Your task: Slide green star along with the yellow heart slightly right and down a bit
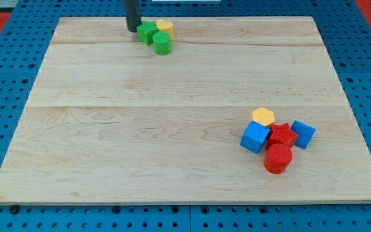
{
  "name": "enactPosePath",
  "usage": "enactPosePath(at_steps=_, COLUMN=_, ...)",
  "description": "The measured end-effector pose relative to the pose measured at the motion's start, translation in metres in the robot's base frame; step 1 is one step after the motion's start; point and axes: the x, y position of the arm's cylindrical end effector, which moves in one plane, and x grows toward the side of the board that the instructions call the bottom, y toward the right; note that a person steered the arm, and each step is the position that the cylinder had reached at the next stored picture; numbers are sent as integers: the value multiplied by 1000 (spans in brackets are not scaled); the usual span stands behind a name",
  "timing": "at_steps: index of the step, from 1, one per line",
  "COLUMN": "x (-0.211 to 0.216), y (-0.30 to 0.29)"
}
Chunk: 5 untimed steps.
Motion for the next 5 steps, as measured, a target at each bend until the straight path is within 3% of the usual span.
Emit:
enactPosePath(at_steps=2, x=-10, y=56)
enactPosePath(at_steps=5, x=48, y=143)
